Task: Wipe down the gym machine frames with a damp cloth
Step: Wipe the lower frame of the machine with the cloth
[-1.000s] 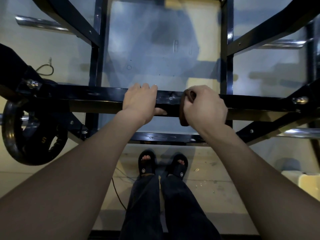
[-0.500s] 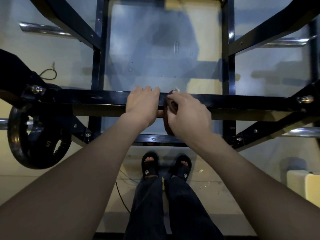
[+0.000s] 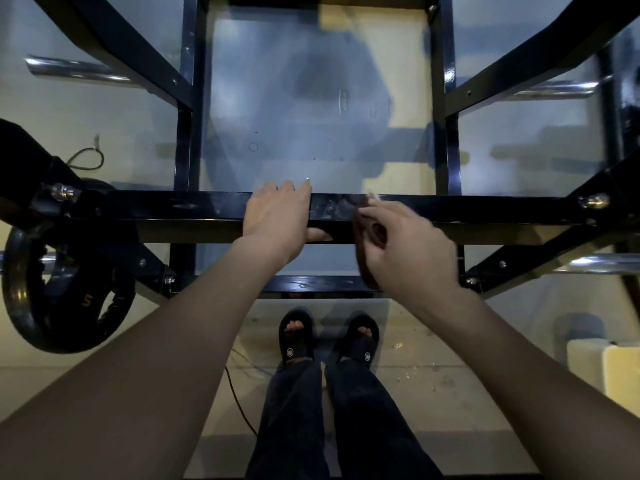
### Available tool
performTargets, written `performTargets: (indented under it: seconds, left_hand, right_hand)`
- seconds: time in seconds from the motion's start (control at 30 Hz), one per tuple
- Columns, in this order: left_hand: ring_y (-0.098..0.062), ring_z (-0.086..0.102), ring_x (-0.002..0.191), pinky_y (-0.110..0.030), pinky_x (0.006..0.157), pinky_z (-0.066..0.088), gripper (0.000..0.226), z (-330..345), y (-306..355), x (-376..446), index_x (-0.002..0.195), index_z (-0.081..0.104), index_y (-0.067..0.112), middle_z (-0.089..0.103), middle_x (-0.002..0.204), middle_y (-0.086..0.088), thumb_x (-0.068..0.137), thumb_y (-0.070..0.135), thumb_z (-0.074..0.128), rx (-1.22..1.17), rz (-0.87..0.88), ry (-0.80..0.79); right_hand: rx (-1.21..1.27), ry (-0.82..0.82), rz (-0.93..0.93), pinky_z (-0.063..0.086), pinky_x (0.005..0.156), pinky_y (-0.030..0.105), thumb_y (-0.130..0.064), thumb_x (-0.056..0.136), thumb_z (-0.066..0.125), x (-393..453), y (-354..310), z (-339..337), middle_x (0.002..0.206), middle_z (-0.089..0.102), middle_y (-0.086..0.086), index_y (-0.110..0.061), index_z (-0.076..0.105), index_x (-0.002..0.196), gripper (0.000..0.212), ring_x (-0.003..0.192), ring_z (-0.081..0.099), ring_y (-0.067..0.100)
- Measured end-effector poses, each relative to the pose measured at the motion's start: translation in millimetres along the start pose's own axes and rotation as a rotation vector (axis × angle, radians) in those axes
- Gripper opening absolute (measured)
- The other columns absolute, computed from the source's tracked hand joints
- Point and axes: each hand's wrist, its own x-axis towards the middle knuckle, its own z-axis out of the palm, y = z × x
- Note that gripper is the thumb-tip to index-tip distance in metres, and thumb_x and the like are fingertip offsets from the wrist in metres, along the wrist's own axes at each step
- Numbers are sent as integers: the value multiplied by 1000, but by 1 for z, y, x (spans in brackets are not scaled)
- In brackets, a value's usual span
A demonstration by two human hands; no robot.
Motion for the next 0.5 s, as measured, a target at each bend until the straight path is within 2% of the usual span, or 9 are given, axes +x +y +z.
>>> performTargets:
  seconds: [0.1,0.13,0.2,0.27,0.3,0.37,0.43,0.5]
  left_hand:
    - [-32,56,110,-39,87,43,78,0,1,0,130,48,16,60,117,-9,82,75,63,21,-5,-7]
    - [-32,56,110,-39,85,41,76,0,1,0,130,48,16,60,117,-9,83,74,64,12,-6,-9]
    - [-33,55,112,-38,81,37,69,1,1,0,131,48,16,58,118,-8,87,64,69,5,-20,8]
    - [-33,54,114,-39,84,40,60,2,-1,0,135,46,16,58,120,-7,91,46,75,26,-23,24]
    - [-33,54,114,-39,86,41,61,2,-1,0,135,47,16,58,121,-8,91,46,75,23,-20,20]
    - [-32,55,114,-38,85,39,68,2,-2,1,130,49,17,59,119,-8,86,64,70,6,-14,7]
    - [-32,55,113,-38,88,41,73,2,-1,2,126,50,17,60,120,-8,82,73,66,5,-13,-11]
    - [-31,56,112,-39,90,42,73,1,1,1,125,51,17,60,119,-8,82,73,66,-9,-13,-11]
  right_hand:
    - [21,34,247,53,75,38,-31,96,58,23,7,-1,108,71,-5,-33,70,112,20,95,69,30]
    - [14,37,278,50,72,35,-30,96,57,30,-2,3,101,71,-2,-30,70,106,17,92,68,32]
    - [33,34,179,50,74,36,-31,96,57,35,-26,15,107,70,-2,-28,69,106,16,96,68,32]
    - [53,-29,15,54,81,39,-33,98,57,22,-39,23,124,67,-8,-32,68,117,23,106,67,27]
    - [46,-39,-31,54,85,39,-33,98,58,13,-36,21,133,64,-14,-33,68,124,28,111,66,24]
    - [35,-2,9,54,90,38,-34,96,61,3,-17,8,140,61,-19,-36,67,129,34,115,65,22]
    - [37,35,146,53,84,38,-33,97,60,11,0,1,128,67,-12,-34,69,121,26,108,67,27]
    - [25,55,245,51,76,37,-31,96,57,29,-4,5,106,71,-3,-28,70,107,17,96,68,33]
